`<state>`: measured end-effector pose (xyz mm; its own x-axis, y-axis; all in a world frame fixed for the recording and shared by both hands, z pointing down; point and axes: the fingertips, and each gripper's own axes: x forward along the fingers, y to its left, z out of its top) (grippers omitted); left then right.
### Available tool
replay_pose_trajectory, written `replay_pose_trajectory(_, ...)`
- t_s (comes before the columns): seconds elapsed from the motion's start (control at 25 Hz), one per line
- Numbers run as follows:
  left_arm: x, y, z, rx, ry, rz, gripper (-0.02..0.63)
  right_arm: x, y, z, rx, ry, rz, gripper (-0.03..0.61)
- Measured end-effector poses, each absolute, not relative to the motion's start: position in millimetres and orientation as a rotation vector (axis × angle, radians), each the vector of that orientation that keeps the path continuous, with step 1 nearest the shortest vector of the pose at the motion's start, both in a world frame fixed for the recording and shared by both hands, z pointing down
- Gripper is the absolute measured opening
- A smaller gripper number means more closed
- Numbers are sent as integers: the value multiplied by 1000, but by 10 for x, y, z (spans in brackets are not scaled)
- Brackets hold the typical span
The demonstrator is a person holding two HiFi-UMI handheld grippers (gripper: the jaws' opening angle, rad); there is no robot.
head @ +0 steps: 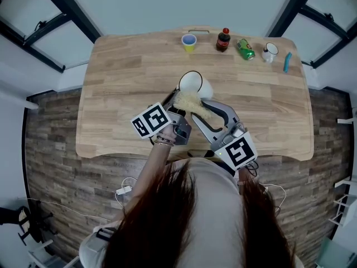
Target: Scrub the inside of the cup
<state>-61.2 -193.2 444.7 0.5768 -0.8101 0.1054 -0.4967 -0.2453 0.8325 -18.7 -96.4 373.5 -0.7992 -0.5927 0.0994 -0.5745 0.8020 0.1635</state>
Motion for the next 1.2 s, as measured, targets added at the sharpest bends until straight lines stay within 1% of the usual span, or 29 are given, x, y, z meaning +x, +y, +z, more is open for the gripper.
replay_pose_trajectory(0.96,-536,-1915,4419,1816,-854,-581,48,-98,-955,3637,956,-2875,-192,147)
replay_pose_trajectory(1.2,-506,-1897,4390,1839,-830,-568,48,-43,-980,3600,992,-2900,-158,147)
